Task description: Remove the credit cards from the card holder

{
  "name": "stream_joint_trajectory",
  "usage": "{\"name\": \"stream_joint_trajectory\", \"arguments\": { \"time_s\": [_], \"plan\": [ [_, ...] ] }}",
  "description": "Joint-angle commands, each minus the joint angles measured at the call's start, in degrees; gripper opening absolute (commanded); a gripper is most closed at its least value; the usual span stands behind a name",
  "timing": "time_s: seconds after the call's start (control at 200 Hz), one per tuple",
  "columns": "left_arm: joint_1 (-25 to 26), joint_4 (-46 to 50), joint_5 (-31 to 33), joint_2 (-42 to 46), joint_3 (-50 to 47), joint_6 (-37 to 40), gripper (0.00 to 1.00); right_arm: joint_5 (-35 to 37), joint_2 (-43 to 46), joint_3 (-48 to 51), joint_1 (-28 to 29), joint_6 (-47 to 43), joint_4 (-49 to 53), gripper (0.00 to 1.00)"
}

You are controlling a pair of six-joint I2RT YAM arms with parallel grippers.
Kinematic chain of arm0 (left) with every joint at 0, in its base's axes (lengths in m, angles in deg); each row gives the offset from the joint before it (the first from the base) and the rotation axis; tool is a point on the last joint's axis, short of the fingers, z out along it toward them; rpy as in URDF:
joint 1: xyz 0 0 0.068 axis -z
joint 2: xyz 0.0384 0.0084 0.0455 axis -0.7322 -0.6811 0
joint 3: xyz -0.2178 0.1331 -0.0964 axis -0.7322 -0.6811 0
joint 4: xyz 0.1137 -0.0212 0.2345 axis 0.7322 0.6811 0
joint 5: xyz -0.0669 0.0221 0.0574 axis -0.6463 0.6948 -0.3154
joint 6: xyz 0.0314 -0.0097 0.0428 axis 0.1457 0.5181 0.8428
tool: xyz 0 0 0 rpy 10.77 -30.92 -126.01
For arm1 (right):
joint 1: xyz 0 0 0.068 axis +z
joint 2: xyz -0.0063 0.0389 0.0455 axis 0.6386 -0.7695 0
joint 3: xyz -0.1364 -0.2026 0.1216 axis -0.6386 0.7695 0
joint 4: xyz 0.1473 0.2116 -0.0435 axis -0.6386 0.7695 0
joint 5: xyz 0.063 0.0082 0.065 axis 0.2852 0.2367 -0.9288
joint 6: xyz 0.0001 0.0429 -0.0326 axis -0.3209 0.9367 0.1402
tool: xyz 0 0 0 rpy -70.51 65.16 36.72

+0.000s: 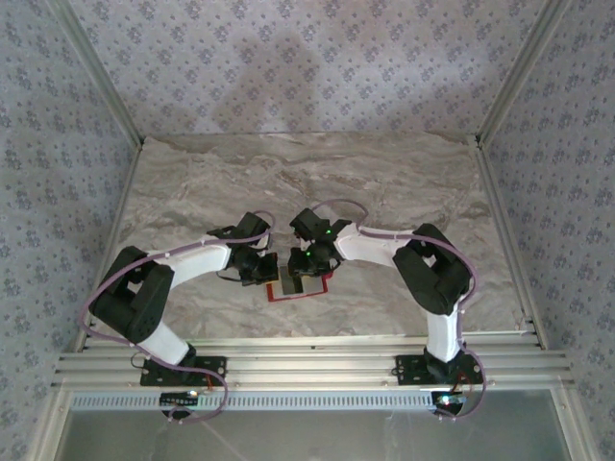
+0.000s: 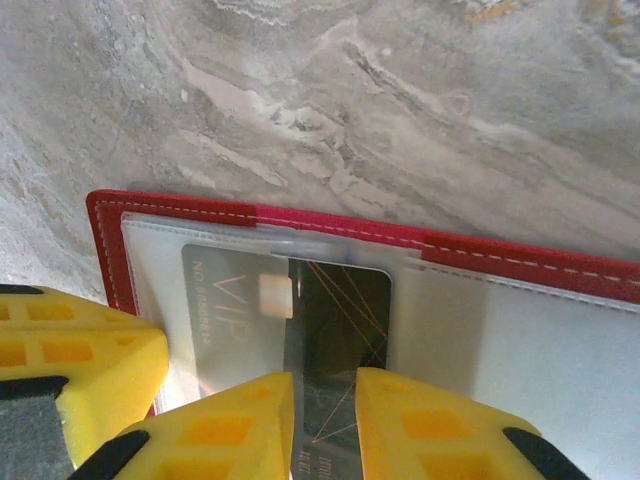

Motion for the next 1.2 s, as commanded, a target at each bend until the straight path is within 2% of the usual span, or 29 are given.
{"name": "stream_joint_trajectory", "arguments": {
  "time_s": [0.0,0.36,0.53,0.805,1.194],
  "plan": [
    [0.25,3.82,2.51,-0.11,0.95,1.64,0.0,0.39,3.83,2.38,-0.63,-0.41,1.58,0.24],
    [0.59,8.36,4.48,-0.13,6.76,3.44,0.0,-7.4,2.31,4.28,-2.66,0.56,-3.63,0.26],
    [2.35,7.8,2.79,0.26,7.33,2.21,0.0,-6.8,1.51,4.37,-2.83,0.48,-3.45,0.26],
    [4.18,6.92,1.87,-4.62,6.17,1.84,0.0,-6.89,0.23,4.85,-3.35,-0.12,-3.75,0.25],
    [4.21,6.35,2.37,-7.23,4.58,2.52,0.0,-15.69,0.03,9.92,-5.27,2.29,-14.51,0.25]
  ]
}}
